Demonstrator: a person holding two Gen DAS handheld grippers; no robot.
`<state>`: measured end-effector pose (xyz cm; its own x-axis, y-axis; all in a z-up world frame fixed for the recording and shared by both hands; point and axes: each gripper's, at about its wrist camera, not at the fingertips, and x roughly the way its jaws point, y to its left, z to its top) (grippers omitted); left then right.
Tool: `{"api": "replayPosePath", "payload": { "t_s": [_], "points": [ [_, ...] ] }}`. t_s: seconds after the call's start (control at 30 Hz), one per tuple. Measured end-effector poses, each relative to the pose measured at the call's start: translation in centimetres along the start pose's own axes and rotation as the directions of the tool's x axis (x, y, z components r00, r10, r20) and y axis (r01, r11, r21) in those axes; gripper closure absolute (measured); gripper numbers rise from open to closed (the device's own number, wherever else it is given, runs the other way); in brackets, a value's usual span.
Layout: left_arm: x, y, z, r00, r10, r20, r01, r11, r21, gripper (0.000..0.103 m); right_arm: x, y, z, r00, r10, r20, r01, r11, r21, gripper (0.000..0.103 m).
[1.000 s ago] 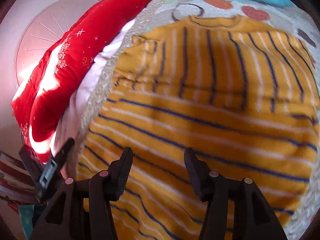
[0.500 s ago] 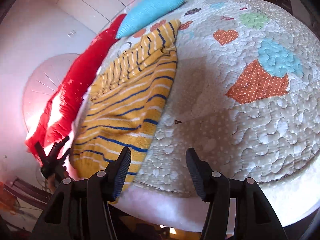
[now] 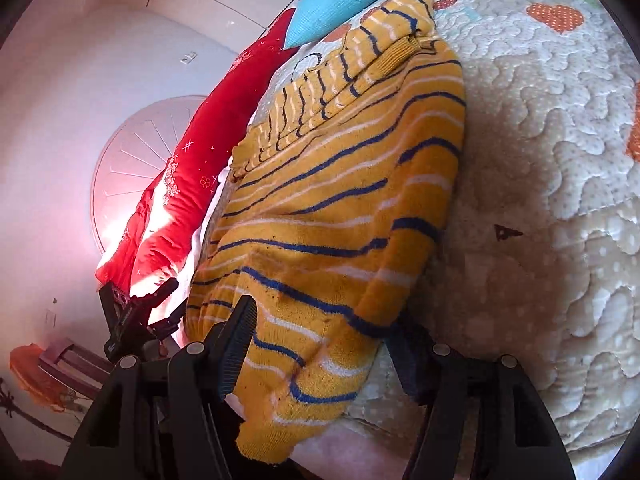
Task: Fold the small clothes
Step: 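Grasp the sweater hem with the right tool while the left tool grasps the hem too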
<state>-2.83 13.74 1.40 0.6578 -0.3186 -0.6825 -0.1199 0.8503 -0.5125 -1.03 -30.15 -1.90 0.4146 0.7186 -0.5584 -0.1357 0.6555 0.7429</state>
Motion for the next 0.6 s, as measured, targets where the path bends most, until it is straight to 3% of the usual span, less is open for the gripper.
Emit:
{"api": "replayPosePath", "payload": {
  "t_s": [0.07,0.3,0.4,0.47,0.53,0.6],
  "points": [
    [0.2,-0.1,-0.6,0.994,-0.099,-0.046,0.096,0.994,-0.056,0.012,0.7,0.4,0.2,1.000,0.003,-0.001,-0.003,1.000,-0.003,0.034],
    [0.7,-2.4,-2.1,0.998,0.015,-0.061,-0.012,0.999,0.044,0.012,0.1,0.2,-0.6,1.000,0.006,0.016,-0.005,1.000,-0.029,0.033],
    [0.8,-3.1,-2.5,0.994,-0.050,-0.096,0.056,0.997,0.058,0.012,0.0,0.2,-0.9,0.999,0.037,0.010,-0.037,0.999,-0.027,0.033],
    [0.8,-3.5,-2.9,0.990,-0.091,-0.109,0.097,0.994,0.051,0.023,0.2,0.2,-1.1,0.996,0.086,-0.001,-0.086,0.996,-0.012,0.033],
    [1.2,-3.7,-3.3,0.990,-0.077,-0.122,0.085,0.995,0.060,0.035,0.7,0.4,-1.3,0.995,0.103,-0.008,-0.103,0.995,-0.003,0.033],
    [1.3,-3.5,-3.6,0.991,-0.066,-0.114,0.073,0.996,0.058,0.037,1.2,1.0,-1.7,0.997,0.083,-0.006,-0.083,0.996,-0.027,0.033]
  ]
}}
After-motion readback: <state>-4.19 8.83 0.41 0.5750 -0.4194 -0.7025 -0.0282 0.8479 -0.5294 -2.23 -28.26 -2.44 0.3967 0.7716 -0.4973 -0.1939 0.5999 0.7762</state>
